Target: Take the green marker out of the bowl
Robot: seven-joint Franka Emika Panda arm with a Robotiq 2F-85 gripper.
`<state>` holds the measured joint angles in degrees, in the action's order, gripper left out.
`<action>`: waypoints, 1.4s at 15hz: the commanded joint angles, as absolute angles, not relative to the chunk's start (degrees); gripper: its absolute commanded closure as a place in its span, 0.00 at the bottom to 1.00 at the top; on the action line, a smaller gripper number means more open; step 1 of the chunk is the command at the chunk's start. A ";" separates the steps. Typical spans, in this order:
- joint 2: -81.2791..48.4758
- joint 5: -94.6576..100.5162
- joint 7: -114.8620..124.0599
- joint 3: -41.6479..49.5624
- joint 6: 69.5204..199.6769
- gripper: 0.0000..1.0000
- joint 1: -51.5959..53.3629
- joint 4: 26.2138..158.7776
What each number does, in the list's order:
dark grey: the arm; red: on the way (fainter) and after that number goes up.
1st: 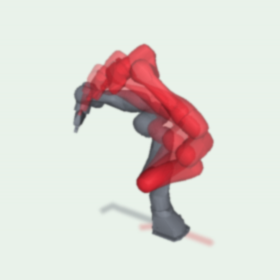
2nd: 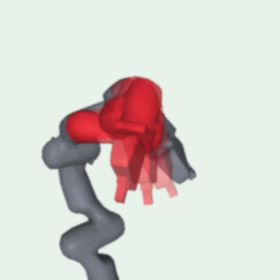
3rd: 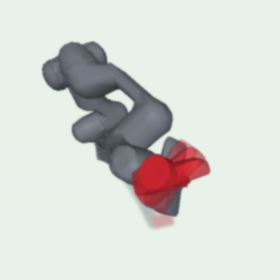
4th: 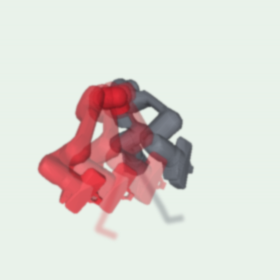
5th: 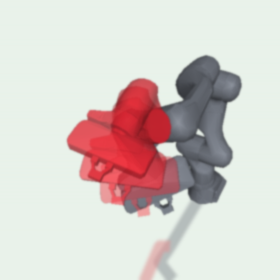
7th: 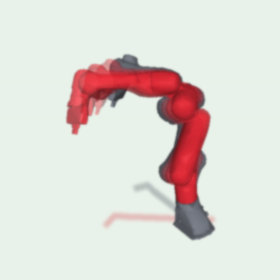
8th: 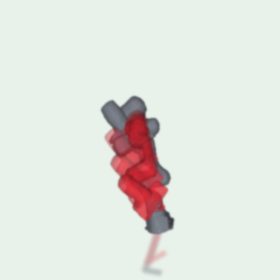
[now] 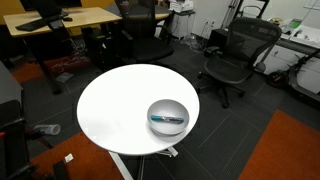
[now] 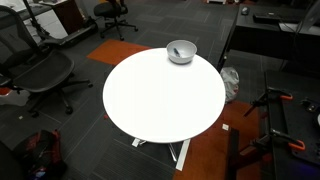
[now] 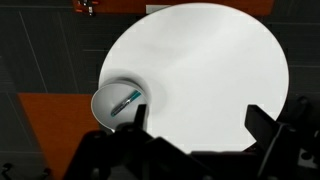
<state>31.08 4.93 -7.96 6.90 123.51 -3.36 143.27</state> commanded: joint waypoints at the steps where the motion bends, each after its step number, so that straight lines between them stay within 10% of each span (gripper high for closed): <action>1: 29.86 4.48 -7.54 6.80 124.71 0.00 -3.88 142.88; 21: 5.40 0.82 4.99 8.78 135.25 0.00 -8.54 132.61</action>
<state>8.95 1.70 2.23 9.10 134.42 -8.05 135.65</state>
